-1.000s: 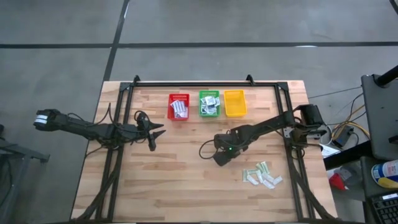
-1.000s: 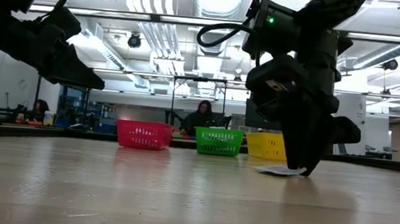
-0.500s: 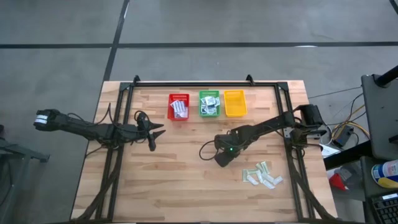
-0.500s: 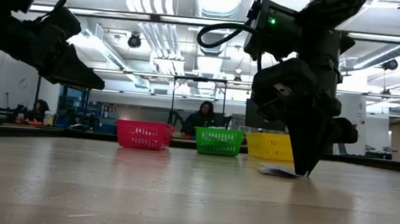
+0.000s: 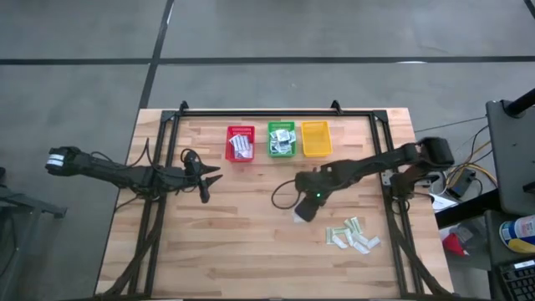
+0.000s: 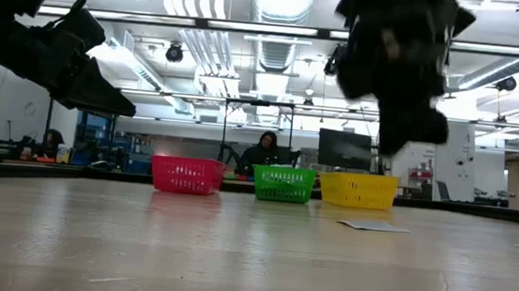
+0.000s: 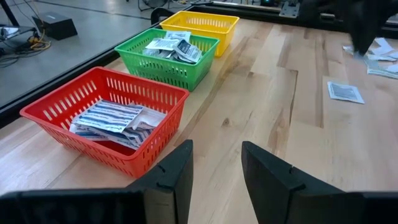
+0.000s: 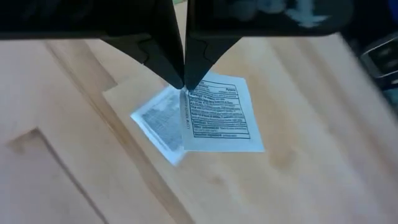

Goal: Pick & Place First Aid Supplies
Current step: Put the alcohol pad into the green basket

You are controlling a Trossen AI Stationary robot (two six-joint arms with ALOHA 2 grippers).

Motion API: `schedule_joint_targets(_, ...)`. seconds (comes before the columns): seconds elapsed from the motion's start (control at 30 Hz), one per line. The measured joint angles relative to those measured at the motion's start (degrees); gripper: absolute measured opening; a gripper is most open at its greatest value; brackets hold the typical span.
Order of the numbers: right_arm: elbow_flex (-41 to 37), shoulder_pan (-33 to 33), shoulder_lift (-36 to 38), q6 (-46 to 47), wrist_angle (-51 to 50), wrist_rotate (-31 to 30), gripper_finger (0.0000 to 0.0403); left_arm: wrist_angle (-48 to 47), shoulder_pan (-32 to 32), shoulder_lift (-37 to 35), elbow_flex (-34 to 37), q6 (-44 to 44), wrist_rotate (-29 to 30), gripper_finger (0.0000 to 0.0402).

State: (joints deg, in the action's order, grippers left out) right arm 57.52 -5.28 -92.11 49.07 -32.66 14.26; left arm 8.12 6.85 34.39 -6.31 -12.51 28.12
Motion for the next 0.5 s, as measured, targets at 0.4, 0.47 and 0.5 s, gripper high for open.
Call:
schedule_joint_targets(0.4,0.0,7.3,15.5,-13.5,12.7,0.7,0.0008,0.4,0.0,0.0,0.0,-0.1,0.0,0.0133)
schedule_joint_targets(0.47,0.0,9.8,16.3,-14.6,18.5,0.8,0.0008,0.4,0.0,0.0,0.0,-0.1,0.0,0.0133)
schedule_joint_targets(0.5,0.0,11.1,16.5,-15.4,21.2,0.8,0.0008,0.4,0.0,0.0,0.0,-0.1,0.0,0.0133)
